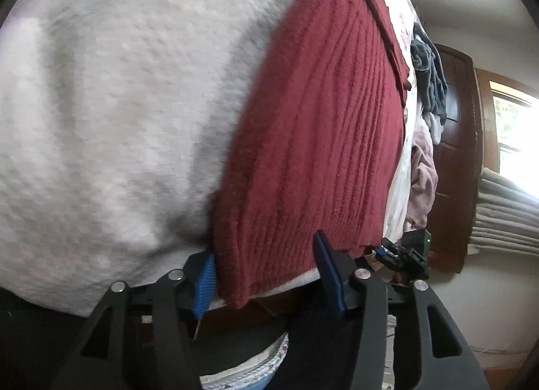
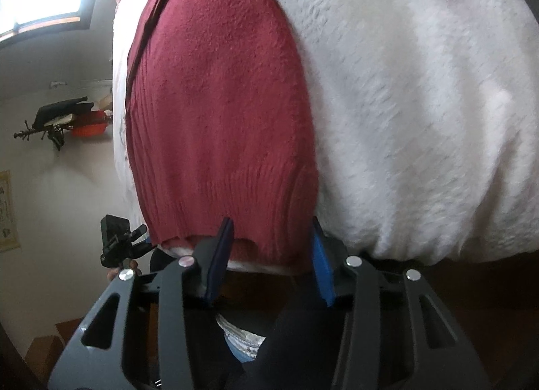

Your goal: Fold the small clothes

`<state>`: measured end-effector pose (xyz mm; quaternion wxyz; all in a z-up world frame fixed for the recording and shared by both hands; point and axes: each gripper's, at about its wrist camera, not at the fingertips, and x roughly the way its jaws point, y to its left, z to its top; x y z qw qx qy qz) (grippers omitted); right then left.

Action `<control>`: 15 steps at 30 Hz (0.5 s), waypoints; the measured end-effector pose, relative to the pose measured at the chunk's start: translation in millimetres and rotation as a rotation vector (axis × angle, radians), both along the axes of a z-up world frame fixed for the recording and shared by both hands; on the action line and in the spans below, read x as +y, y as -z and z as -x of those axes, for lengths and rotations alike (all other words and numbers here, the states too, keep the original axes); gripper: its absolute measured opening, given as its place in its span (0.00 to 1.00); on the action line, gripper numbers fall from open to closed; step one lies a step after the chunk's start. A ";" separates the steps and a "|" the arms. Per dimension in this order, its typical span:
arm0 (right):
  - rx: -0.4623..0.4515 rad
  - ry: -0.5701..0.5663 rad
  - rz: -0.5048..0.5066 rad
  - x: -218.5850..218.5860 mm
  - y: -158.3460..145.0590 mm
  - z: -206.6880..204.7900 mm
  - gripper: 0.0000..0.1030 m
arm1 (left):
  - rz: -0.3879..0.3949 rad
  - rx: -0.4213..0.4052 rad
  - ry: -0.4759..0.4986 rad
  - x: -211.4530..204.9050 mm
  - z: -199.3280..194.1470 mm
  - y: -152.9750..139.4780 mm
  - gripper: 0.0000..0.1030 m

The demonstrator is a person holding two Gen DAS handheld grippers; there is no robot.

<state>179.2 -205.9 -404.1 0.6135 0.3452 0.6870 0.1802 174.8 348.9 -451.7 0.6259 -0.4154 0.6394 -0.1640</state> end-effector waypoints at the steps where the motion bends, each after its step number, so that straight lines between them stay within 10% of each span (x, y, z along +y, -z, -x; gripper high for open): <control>1: 0.003 0.007 0.003 -0.5 0.5 0.8 0.33 | -0.003 0.003 -0.008 1.4 1.0 0.2 0.34; 3: 0.007 0.006 0.026 1.2 -0.3 3.8 0.14 | 0.011 0.019 -0.033 4.9 4.7 2.8 0.09; 15: -0.104 0.087 -0.045 -11.9 -38.8 19.0 0.04 | 0.117 -0.051 -0.189 17.9 26.5 -17.9 0.05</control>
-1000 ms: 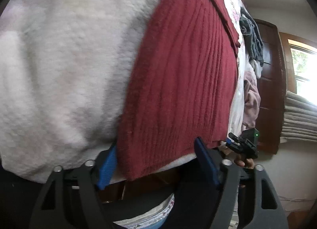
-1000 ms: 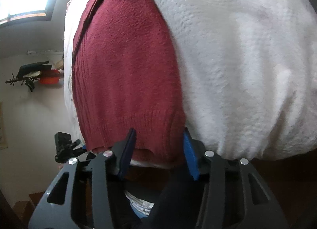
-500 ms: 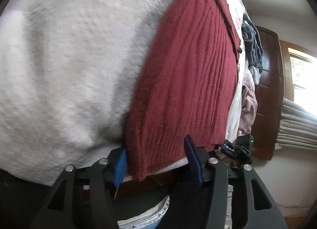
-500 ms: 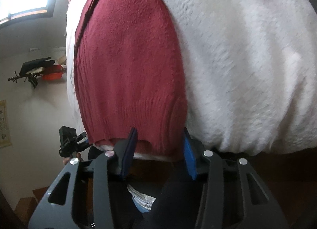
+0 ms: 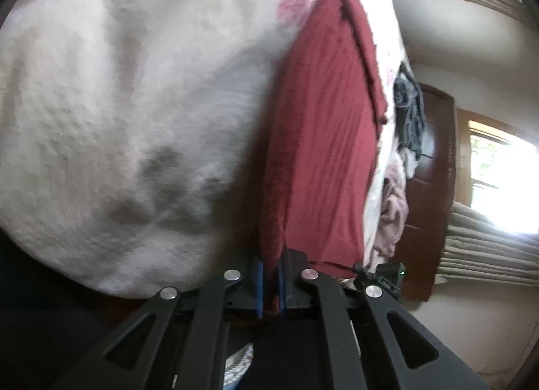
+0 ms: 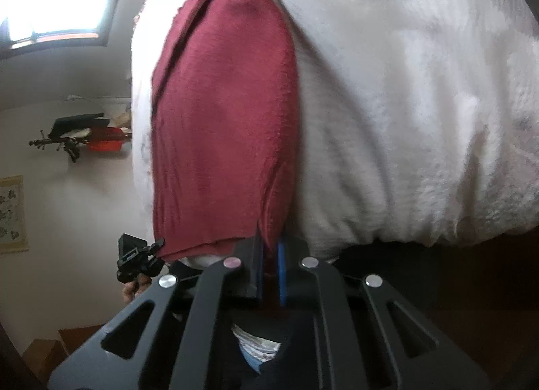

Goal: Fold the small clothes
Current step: 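Lift the hem with the left gripper and fold it toward the collar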

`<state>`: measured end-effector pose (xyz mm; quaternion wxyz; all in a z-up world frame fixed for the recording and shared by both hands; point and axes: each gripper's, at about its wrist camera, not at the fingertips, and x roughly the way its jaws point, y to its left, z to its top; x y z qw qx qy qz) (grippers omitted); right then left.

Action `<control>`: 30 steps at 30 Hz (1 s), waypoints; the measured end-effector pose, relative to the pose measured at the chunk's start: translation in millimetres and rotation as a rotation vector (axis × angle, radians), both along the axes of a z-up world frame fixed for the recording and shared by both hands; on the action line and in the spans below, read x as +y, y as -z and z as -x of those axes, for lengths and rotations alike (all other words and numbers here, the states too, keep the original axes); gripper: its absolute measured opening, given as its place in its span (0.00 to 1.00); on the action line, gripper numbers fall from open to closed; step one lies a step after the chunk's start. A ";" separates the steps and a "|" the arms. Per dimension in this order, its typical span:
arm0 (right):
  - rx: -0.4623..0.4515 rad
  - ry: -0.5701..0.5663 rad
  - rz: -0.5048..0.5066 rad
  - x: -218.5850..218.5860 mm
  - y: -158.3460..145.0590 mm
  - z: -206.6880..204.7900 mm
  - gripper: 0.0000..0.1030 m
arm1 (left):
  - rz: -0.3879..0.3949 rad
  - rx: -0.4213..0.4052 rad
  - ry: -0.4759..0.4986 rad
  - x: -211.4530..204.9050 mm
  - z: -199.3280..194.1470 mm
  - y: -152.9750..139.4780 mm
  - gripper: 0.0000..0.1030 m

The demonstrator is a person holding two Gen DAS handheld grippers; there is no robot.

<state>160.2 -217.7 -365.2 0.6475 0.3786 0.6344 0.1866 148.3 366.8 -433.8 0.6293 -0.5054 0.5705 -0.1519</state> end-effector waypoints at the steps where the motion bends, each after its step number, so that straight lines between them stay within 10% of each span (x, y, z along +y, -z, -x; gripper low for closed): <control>1: -0.012 0.009 -0.015 -0.3 -5.3 -0.1 0.04 | 0.014 -0.017 -0.012 1.1 0.7 -5.9 0.05; 30: -0.225 0.086 -0.141 -6.3 -108.7 -95.4 0.04 | 0.088 -0.257 -0.049 12.1 -81.8 -140.4 0.05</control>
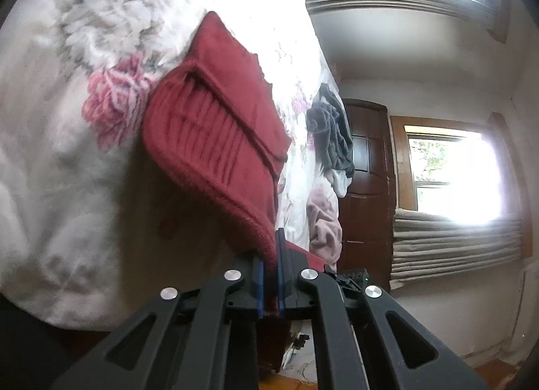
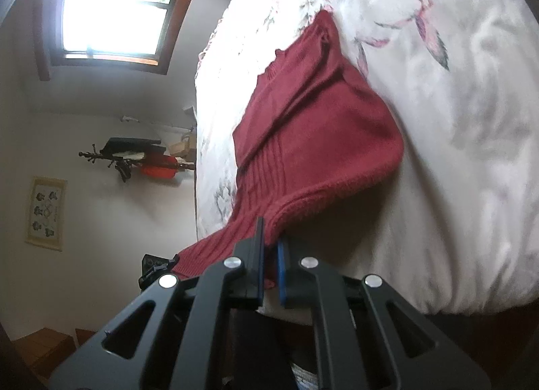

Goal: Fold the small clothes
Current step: 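Lift the hem with the left gripper and fold it toward the collar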

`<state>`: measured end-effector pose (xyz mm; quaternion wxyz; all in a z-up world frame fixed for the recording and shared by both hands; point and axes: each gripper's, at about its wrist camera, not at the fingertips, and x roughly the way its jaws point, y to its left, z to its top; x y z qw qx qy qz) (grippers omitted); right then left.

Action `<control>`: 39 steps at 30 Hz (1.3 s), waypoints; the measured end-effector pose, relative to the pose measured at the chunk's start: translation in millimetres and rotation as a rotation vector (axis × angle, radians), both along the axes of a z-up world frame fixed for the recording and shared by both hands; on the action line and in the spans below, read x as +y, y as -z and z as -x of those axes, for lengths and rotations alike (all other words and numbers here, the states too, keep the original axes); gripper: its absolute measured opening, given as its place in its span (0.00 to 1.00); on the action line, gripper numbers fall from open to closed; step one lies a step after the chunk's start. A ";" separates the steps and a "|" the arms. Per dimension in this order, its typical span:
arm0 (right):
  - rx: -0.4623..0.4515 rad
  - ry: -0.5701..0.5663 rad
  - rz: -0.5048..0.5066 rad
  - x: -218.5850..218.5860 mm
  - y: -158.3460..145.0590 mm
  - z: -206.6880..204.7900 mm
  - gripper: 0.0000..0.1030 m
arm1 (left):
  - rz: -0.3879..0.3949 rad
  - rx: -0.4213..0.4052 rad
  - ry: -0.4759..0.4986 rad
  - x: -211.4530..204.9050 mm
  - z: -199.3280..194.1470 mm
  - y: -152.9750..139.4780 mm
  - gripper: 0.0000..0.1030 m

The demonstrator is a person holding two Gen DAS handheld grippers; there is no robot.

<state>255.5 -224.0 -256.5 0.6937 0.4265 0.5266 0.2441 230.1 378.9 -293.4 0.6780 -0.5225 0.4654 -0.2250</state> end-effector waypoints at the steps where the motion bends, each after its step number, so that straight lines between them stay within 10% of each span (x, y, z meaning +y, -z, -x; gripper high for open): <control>1: -0.002 0.002 0.002 -0.7 -1.0 -2.9 0.04 | 0.002 0.001 -0.002 0.8 -5.5 -1.1 0.05; 14: 0.012 0.031 0.046 0.3 7.1 -97.0 0.04 | -0.005 0.056 -0.046 16.7 -99.1 8.2 0.05; 31: 0.132 0.027 0.131 12.3 99.8 -229.9 0.04 | -0.071 0.228 -0.062 24.8 -246.9 104.5 0.05; 39: 0.134 0.078 0.071 -3.7 114.4 -247.6 0.16 | -0.032 0.221 -0.082 33.4 -263.1 124.0 0.23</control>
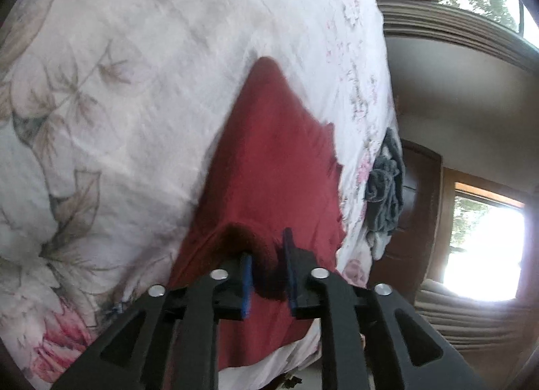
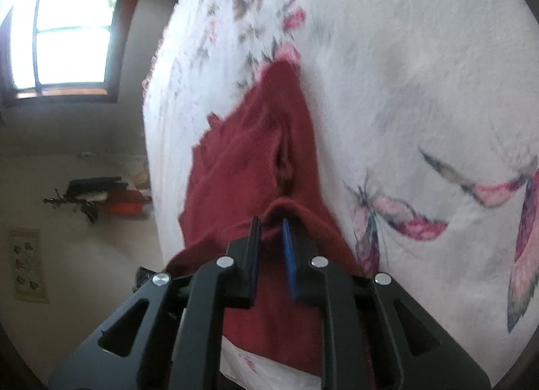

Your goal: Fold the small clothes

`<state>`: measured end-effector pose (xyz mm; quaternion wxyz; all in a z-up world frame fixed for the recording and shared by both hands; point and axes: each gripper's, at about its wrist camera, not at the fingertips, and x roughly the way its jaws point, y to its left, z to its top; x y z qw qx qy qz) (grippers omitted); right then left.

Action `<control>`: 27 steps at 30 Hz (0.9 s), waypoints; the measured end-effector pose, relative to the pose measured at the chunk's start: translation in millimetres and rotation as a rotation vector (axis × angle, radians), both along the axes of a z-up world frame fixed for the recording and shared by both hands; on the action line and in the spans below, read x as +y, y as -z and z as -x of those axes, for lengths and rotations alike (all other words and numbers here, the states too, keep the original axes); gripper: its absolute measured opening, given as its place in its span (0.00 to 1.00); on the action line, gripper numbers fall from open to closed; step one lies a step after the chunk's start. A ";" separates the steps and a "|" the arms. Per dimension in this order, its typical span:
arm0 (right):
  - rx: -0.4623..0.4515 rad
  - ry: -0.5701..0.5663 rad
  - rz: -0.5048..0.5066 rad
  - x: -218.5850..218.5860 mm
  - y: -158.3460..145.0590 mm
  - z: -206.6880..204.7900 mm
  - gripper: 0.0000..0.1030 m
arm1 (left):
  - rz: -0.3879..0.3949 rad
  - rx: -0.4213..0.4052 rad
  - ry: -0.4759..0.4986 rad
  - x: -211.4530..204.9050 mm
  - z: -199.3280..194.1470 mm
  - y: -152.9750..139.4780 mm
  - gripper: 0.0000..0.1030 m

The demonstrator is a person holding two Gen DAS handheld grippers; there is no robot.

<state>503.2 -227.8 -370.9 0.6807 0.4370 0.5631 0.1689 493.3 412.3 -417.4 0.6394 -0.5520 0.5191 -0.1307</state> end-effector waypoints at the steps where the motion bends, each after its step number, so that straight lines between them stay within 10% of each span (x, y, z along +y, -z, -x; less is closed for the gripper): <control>1: -0.009 0.003 -0.003 -2.7 -4.4 -1.0 0.18 | -0.002 -0.020 -0.004 1.4 0.1 -4.1 0.31; 9: -0.145 -0.144 0.211 6.0 -46.8 1.3 0.41 | -0.205 -0.195 0.084 2.3 -2.0 -57.1 0.49; 27: -0.151 -0.286 0.428 34.9 -1.9 5.8 0.51 | -0.566 -0.144 0.378 -41.1 -15.4 -24.2 0.45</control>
